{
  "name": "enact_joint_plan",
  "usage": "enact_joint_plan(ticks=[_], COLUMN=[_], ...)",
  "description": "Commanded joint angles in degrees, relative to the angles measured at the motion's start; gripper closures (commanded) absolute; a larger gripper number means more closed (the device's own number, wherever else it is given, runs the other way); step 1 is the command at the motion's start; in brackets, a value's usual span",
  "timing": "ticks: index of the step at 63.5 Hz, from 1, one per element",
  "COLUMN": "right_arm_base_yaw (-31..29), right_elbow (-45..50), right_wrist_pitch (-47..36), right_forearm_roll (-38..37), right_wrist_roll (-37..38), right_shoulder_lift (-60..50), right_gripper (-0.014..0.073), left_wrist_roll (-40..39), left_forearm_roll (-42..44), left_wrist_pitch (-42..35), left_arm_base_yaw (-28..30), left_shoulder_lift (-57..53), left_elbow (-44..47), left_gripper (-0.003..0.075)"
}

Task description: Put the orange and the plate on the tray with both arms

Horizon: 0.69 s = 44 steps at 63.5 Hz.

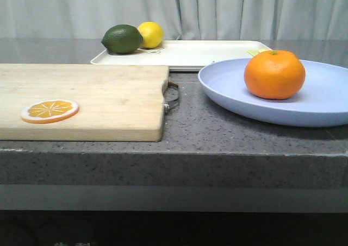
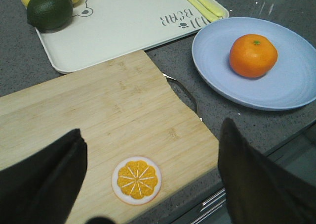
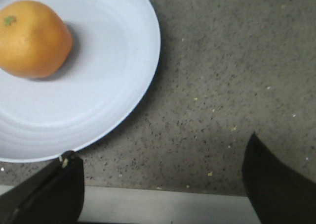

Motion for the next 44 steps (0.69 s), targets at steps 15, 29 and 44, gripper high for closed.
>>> enact_joint_plan(ticks=[15,29,44], right_arm_base_yaw=[-5.9,-16.7,-20.8], right_elbow=[-17.3,-16.9,-7.9], right_wrist_pitch=[10.1,12.8,5.1], right_forearm_roll=[1.2,23.2,39.0], right_wrist_roll=[-1.3,-14.5,-21.2], right_shoulder_lift=[15.0,19.8,20.5], right_gripper=[-0.0059,-0.0059,-0.0059], left_wrist_roll=[-0.6,-0.6,-0.6], left_forearm_roll=[1.4,2.0,2.0], left_wrist_pitch=[-3.8,-3.9,-4.0], left_arm_base_yaw=[0.1,0.1,0.1], left_shoulder_lift=[-3.5,-3.5,-3.5], left_elbow=[0.7,0.7,0.7], left_gripper=[0.0194,0.0194,0.0194])
